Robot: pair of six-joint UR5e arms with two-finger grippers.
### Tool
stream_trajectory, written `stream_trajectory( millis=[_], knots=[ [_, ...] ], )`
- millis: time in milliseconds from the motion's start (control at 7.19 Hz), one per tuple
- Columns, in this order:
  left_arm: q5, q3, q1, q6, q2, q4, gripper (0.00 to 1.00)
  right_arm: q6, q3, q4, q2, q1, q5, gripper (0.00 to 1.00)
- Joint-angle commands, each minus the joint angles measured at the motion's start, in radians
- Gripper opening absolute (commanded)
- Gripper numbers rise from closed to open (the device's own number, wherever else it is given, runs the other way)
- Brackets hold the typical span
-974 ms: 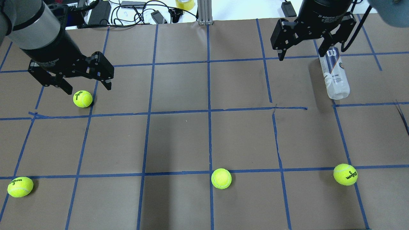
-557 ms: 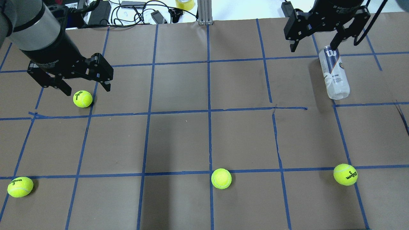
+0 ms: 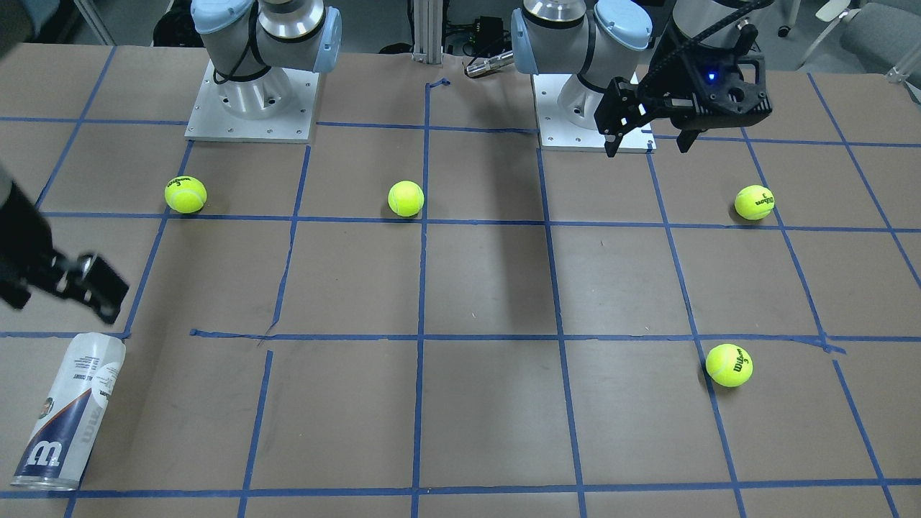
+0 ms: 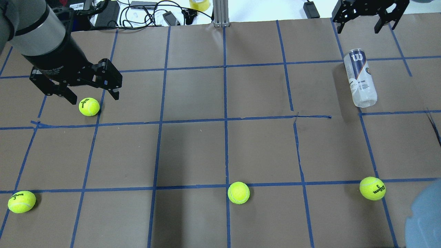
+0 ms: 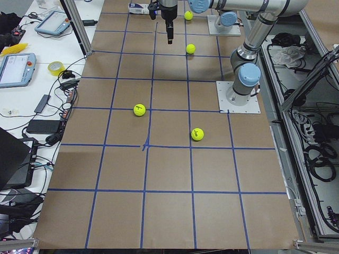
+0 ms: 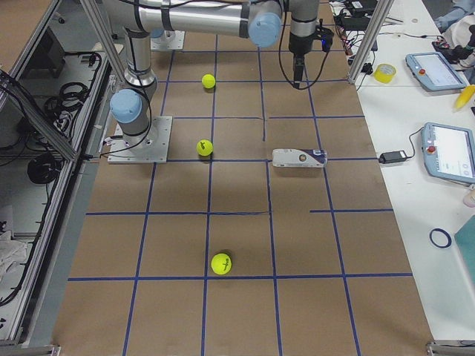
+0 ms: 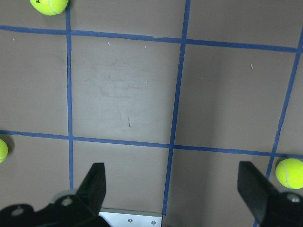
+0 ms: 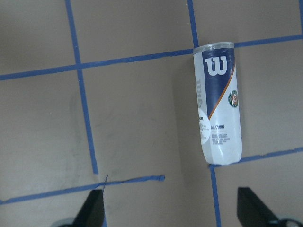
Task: Lift up tennis ball bucket
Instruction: 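Move the right gripper over the upright Wilson tennis ball can, then lower the right gripper and close it around the can's top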
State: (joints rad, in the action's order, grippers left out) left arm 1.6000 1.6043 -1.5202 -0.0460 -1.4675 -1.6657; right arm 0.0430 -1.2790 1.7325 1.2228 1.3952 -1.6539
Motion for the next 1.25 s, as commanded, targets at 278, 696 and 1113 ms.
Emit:
stream_trajectory(
  millis=[278,696,1113],
  knots=[
    [-0.002,0.0,-0.002,0.0,-0.001,0.0,1.0,0.164,0.265,0.163,-0.398,-0.108,0.002,1.0],
    [-0.002,0.0,-0.002,0.0,-0.001,0.001,1.0,0.195,0.256,0.214,-0.492,-0.14,0.077,1.0],
    [-0.002,0.0,-0.002,0.0,-0.001,0.0,1.0,0.19,0.241,0.127,-0.493,-0.143,0.075,1.0]
  ],
)
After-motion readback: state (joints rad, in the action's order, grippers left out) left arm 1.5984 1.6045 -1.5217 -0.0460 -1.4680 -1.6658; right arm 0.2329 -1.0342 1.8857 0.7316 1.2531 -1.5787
